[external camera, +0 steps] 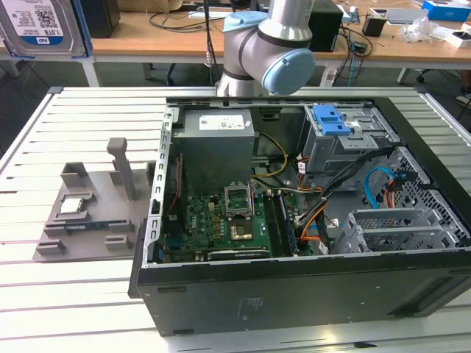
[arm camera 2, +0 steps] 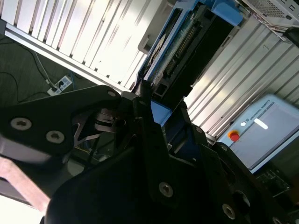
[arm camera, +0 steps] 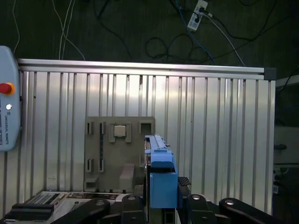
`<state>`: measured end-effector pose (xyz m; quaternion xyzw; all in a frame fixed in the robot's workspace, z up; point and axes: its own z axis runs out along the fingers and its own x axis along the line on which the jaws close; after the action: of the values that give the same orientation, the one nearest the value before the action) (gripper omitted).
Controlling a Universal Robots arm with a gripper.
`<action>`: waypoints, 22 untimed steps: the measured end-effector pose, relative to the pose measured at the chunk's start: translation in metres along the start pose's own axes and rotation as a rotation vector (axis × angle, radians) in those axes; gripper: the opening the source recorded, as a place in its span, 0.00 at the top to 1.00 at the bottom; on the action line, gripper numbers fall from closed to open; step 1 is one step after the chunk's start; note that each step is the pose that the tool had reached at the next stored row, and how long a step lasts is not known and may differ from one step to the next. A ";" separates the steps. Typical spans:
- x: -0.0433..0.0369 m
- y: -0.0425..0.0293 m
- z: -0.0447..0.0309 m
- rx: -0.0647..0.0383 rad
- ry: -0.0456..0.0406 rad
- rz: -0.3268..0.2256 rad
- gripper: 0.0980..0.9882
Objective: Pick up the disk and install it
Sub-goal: 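Pick up the disk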
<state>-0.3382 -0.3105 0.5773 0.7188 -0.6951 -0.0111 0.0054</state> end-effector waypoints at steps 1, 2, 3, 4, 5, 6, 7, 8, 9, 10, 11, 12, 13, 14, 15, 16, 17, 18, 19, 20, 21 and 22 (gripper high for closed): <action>0.0003 -0.0082 -0.0003 0.000 0.0001 0.000 0.70; 0.0005 -0.0133 -0.0003 0.000 0.0000 0.000 0.70; 0.0006 -0.0181 -0.0004 0.000 0.0000 0.000 0.70; 0.0008 -0.0245 -0.0007 0.000 0.0000 0.000 0.70; 0.0010 -0.0290 -0.0008 0.000 0.0000 0.000 0.70; 0.0011 -0.0332 -0.0008 0.000 0.0000 0.000 0.70; 0.0013 -0.0375 -0.0009 0.000 0.0000 0.000 0.70; 0.0014 -0.0420 -0.0010 0.000 0.0000 0.000 0.70; 0.0015 -0.0463 -0.0011 -0.001 0.0000 0.000 0.70; 0.0017 -0.0505 -0.0012 -0.001 0.0000 0.000 0.70; 0.0020 -0.0586 -0.0014 -0.001 0.0000 0.000 0.70; 0.0021 -0.0631 -0.0015 -0.001 0.0000 0.000 0.70; 0.0023 -0.0670 -0.0016 -0.001 -0.0001 0.000 0.70; 0.0024 -0.0730 -0.0018 -0.001 0.0000 0.000 0.70; 0.0025 -0.0762 -0.0019 -0.001 0.0000 0.000 0.70; 0.0027 -0.0802 -0.0019 -0.001 0.0000 0.000 0.70; 0.0030 -0.0869 -0.0020 -0.001 -0.0001 0.000 0.70; 0.0030 -0.0902 -0.0021 -0.001 -0.0001 0.000 0.70; 0.0031 -0.0934 -0.0022 -0.002 -0.0001 0.000 0.70; 0.0033 -0.0982 -0.0024 -0.002 0.0000 0.000 0.70; 0.0035 -0.1034 -0.0025 -0.002 0.0000 0.000 0.70; 0.0036 -0.1059 -0.0025 -0.002 0.0000 0.000 0.70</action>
<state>-0.2321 -0.3106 0.5774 0.7188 -0.6951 -0.0117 0.0060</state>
